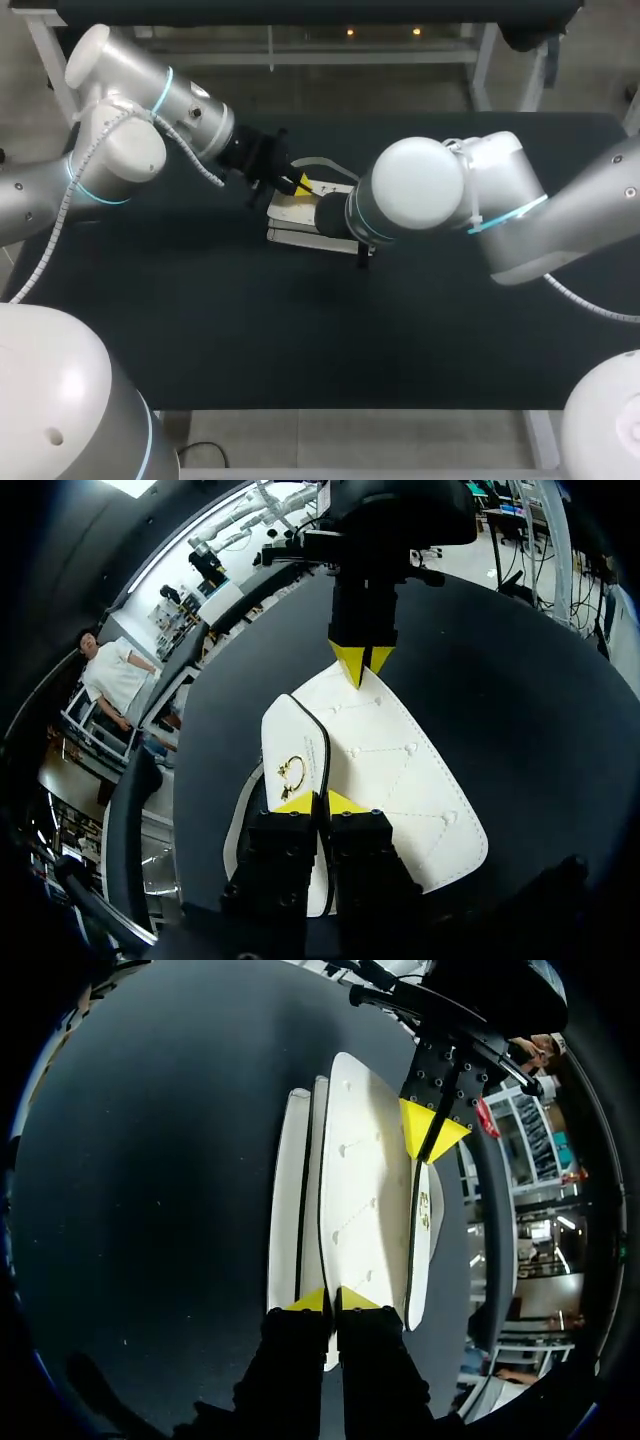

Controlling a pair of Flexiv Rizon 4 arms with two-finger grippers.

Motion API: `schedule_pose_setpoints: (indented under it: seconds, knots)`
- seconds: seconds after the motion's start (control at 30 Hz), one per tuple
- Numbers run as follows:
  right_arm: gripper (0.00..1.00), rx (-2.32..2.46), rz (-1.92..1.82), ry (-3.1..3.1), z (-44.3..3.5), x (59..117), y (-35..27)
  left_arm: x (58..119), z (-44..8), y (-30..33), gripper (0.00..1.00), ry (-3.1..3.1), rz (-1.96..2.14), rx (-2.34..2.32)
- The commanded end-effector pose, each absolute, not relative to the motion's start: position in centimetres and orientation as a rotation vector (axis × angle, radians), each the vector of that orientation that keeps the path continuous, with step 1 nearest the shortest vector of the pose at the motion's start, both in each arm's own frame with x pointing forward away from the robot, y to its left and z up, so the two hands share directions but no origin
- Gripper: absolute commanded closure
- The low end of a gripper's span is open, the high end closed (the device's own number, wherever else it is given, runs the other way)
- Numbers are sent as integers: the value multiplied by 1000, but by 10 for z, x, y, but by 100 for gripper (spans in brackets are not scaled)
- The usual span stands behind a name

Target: Pick up the bag, open it, inspect its contents, close it, and place it on the opposite side

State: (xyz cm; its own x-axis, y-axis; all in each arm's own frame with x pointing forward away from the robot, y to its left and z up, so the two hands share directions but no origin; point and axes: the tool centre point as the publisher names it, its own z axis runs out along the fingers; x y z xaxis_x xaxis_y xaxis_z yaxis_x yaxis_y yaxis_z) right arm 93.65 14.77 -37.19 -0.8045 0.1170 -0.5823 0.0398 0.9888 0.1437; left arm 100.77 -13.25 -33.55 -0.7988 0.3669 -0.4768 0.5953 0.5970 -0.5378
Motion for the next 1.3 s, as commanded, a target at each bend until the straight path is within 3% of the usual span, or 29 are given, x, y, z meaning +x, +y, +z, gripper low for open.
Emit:
schedule_pose_setpoints:
  seconds: [0.03,0.67,0.7,0.77,0.8,0.83,1.3]
  knots:
    - [100,109,165,2504,-374,936,148,1025,-318,-126,100,2595,-1078,744]
    - [100,109,165,2504,-374,936,148,1045,-307,-120,100,2776,-1115,568]
    - [100,109,165,2504,-374,936,148,1043,-308,-120,95,2764,-1083,568]
    - [100,109,165,2504,-374,936,148,1040,-312,-119,44,2753,-1087,581]
    - [100,109,165,2504,-374,936,148,1038,-314,-119,9,2732,-1063,577]
    - [100,109,165,2504,-374,936,148,1035,-316,-118,0,2706,-1042,578]
    - [100,109,165,2504,-374,936,148,1031,-337,-129,0,2591,-986,514]
